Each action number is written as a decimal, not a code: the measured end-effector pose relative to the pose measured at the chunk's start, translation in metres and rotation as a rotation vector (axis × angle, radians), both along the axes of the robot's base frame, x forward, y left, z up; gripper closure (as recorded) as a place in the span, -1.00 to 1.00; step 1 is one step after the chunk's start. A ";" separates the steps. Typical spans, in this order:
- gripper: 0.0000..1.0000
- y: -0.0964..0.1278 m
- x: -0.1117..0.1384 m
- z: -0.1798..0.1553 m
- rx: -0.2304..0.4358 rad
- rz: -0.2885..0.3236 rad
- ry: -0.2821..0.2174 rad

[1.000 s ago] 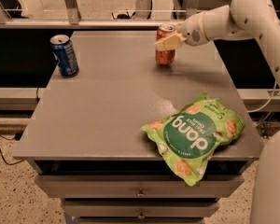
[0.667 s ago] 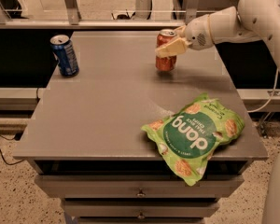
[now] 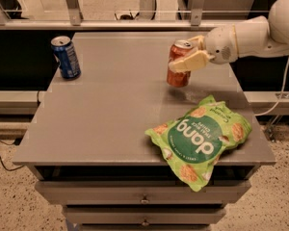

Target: Move coke can near green rice chip bag

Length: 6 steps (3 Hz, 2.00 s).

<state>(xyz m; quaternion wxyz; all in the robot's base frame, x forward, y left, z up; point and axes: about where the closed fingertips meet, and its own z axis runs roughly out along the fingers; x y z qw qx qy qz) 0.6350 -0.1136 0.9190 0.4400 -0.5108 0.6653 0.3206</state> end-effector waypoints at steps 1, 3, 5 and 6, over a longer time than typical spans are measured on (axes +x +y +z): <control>1.00 -0.007 -0.030 -0.001 0.025 0.025 -0.005; 0.17 -0.008 -0.072 -0.008 0.052 0.086 -0.036; -0.76 -0.008 -0.092 -0.023 0.062 0.116 -0.028; -1.00 -0.009 -0.097 -0.027 0.069 0.131 -0.029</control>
Offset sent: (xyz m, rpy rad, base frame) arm -0.0835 -0.0181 0.0004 0.0580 -0.0515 0.0829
